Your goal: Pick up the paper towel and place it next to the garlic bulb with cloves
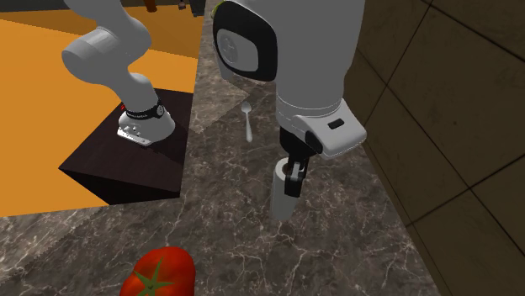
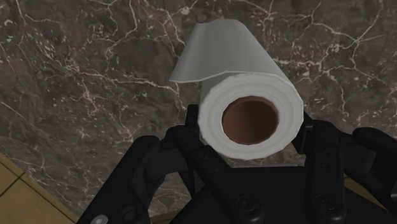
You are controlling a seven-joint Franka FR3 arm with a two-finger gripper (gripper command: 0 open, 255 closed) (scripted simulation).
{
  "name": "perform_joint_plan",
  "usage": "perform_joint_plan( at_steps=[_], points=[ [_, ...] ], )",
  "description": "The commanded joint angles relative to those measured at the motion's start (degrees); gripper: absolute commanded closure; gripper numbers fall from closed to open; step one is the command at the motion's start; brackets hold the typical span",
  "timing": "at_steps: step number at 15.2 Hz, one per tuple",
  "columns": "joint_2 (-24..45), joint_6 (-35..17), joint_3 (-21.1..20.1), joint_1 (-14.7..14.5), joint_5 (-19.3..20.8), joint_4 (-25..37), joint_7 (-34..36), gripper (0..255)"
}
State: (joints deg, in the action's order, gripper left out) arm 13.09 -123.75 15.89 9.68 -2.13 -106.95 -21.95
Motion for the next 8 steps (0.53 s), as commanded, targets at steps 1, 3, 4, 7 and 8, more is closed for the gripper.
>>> perform_joint_plan(
  at_steps=[1, 3, 4, 7, 8],
  points=[
    [0.04, -0.01, 0.04, 0.04, 0.04, -0.04, -0.01, 255],
    [0.07, 0.04, 0.04, 0.03, 0.03, 0.04, 0.00, 255],
    [0.07, 0.03, 0.04, 0.03, 0.03, 0.03, 0.00, 255],
    [0.05, 0.00, 0.03, 0.03, 0.04, -0.02, 0.01, 255],
    [-0.24, 0.69, 0.06, 0.01, 0.14, 0.39, 0.06, 255]
  ],
)
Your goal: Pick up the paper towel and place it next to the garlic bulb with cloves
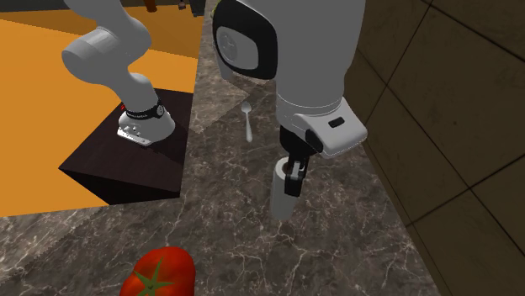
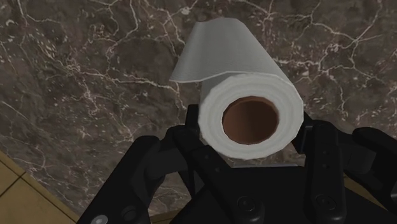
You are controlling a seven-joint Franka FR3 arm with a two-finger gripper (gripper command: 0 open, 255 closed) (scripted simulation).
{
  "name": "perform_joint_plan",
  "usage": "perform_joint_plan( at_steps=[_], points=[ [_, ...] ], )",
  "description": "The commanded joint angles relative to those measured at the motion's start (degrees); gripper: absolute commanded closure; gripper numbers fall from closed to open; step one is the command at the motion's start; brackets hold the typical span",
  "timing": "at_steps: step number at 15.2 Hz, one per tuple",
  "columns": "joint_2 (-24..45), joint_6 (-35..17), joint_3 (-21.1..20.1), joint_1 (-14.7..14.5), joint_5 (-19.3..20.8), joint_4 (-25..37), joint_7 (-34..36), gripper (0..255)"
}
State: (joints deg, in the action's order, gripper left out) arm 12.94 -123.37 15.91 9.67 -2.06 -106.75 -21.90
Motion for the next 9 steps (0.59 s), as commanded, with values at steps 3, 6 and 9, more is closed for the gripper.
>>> perform_joint_plan(
  at_steps=[3, 6, 9],
  points=[
    [-0.88, 2.41, 0.11, -0.04, 0.34, 1.53, 0.15, 255],
    [-1.57, 4.53, 0.17, -0.09, 0.57, 2.99, 0.26, 255],
    [-2.16, 6.67, 0.22, -0.12, 0.77, 4.56, 0.34, 255]
  ],
)
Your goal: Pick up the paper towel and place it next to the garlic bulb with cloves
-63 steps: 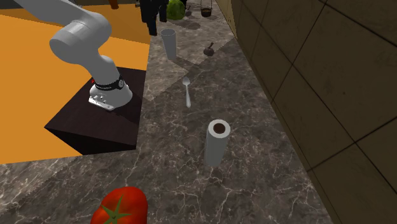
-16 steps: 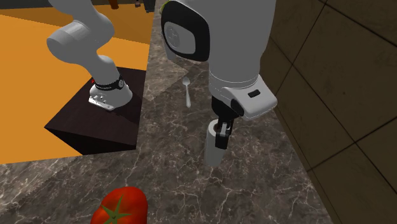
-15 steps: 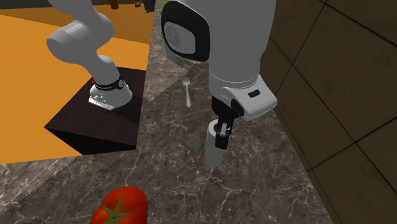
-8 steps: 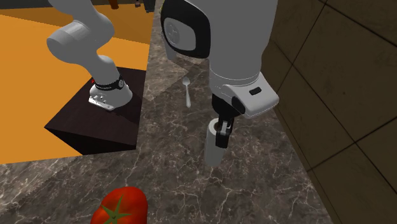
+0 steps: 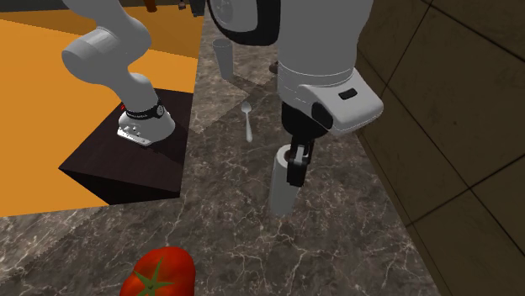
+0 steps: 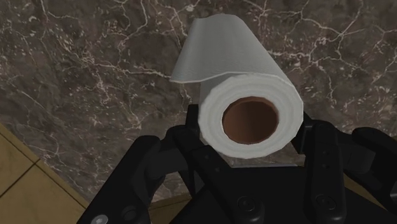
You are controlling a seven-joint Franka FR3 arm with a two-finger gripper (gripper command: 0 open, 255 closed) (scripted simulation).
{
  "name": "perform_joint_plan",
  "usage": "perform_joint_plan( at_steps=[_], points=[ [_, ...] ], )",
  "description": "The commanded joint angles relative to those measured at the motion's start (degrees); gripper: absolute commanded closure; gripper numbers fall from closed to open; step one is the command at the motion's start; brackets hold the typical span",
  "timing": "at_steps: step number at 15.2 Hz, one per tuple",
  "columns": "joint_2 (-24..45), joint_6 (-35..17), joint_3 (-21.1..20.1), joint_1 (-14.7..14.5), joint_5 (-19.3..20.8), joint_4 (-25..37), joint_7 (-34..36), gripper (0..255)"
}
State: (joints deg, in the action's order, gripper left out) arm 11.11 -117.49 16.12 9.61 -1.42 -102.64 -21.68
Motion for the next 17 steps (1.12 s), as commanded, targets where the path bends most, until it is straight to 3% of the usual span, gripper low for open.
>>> perform_joint_plan(
  at_steps=[1, 17],
  points=[
    [-0.51, 1.52, 0.01, -0.07, 0.18, 1.01, 0.14, 255],
    [-1.57, 13.53, 0.18, 0.02, 0.52, 11.99, 0.13, 255]
  ],
)
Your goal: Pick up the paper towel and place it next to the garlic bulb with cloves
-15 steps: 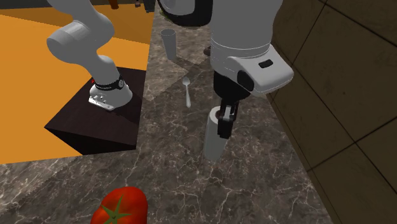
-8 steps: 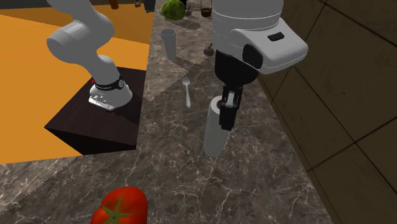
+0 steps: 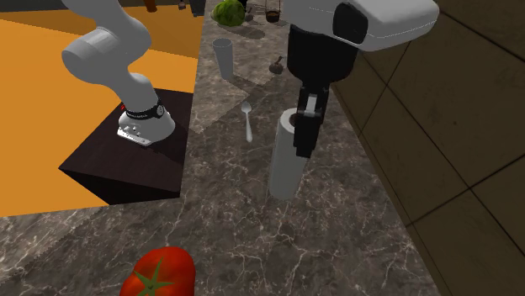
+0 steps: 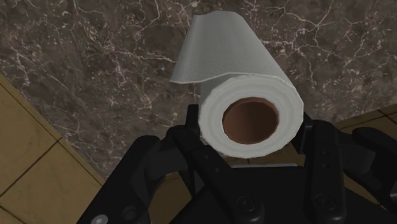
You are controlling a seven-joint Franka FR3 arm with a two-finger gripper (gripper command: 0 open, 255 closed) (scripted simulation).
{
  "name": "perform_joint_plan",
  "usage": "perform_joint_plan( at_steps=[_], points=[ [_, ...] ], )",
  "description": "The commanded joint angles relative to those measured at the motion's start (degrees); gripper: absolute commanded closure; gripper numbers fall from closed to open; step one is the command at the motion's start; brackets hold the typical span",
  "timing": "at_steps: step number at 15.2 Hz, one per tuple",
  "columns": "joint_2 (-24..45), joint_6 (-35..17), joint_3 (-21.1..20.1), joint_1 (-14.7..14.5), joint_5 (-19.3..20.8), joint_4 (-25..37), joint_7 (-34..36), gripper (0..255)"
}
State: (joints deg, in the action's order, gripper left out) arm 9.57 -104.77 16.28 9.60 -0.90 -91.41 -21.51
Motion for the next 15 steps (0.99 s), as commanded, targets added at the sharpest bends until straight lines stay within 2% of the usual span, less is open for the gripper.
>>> perform_joint_plan(
  at_steps=[1, 15],
  points=[
    [0.03, 1.59, 0.04, 0.06, -0.01, 1.61, -0.06, 255],
    [2.54, 13.41, 0.28, 0.79, -0.79, 15.86, -0.67, 255]
  ],
)
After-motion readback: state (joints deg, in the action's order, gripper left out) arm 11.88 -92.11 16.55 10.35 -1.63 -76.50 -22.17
